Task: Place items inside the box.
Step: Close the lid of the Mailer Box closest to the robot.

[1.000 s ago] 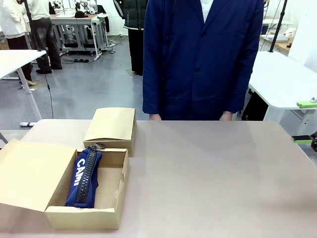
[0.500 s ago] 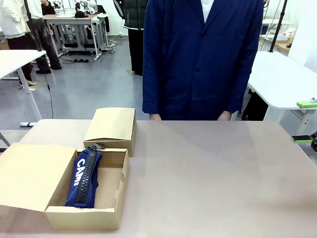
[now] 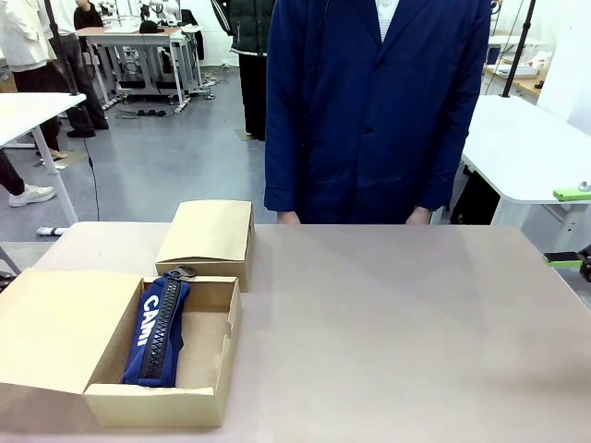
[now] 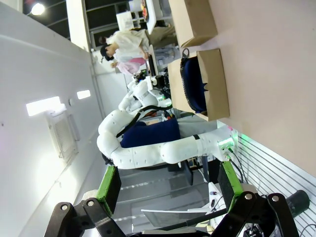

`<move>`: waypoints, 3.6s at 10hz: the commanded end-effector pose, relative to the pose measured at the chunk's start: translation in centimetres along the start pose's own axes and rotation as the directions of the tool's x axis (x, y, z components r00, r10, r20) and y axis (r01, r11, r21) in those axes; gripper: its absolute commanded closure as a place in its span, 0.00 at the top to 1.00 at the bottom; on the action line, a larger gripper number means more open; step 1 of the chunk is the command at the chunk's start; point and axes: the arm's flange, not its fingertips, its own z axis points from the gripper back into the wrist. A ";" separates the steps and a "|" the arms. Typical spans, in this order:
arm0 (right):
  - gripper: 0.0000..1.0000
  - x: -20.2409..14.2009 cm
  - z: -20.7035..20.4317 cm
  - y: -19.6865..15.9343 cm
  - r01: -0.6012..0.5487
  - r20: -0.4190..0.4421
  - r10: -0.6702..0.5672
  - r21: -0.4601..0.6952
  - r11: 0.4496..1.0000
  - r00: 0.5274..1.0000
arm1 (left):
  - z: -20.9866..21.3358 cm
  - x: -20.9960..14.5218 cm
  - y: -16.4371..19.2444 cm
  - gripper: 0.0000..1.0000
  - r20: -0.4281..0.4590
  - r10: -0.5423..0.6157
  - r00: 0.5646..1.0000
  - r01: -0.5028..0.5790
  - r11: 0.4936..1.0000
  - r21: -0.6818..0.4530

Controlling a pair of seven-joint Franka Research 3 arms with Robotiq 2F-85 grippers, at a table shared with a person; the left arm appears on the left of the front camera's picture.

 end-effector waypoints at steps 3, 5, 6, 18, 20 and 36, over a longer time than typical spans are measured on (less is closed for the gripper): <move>1.00 0.0 0.0 0.6 0.013 0.003 -0.014 0.024 1.000 1.000 | -0.7 0.4 -1.1 1.00 0.201 -0.033 0.979 0.030 0.999 0.019; 1.00 0.0 0.0 0.6 0.013 0.003 -0.014 0.024 1.000 1.000 | -1.2 2.5 -2.3 1.00 0.258 -0.048 0.965 0.041 0.999 0.035; 1.00 0.0 0.0 0.6 0.013 0.003 -0.014 0.024 1.000 1.000 | -1.5 3.5 -2.9 1.00 0.268 -0.055 0.962 0.041 0.997 0.060; 1.00 0.0 0.0 0.6 0.013 0.003 -0.014 0.024 1.000 1.000 | -15.0 16.3 -8.8 1.00 0.204 -0.104 0.974 0.098 0.994 0.039; 1.00 0.0 0.0 0.6 0.013 0.003 -0.014 0.024 1.000 1.000 | -18.4 17.3 -9.6 1.00 0.169 -0.086 0.982 0.090 0.996 -0.017; 1.00 0.0 0.0 0.6 0.013 0.003 -0.014 0.024 1.000 1.000 | -27.2 14.7 -15.0 1.00 -0.120 -0.083 0.989 0.055 0.974 -0.220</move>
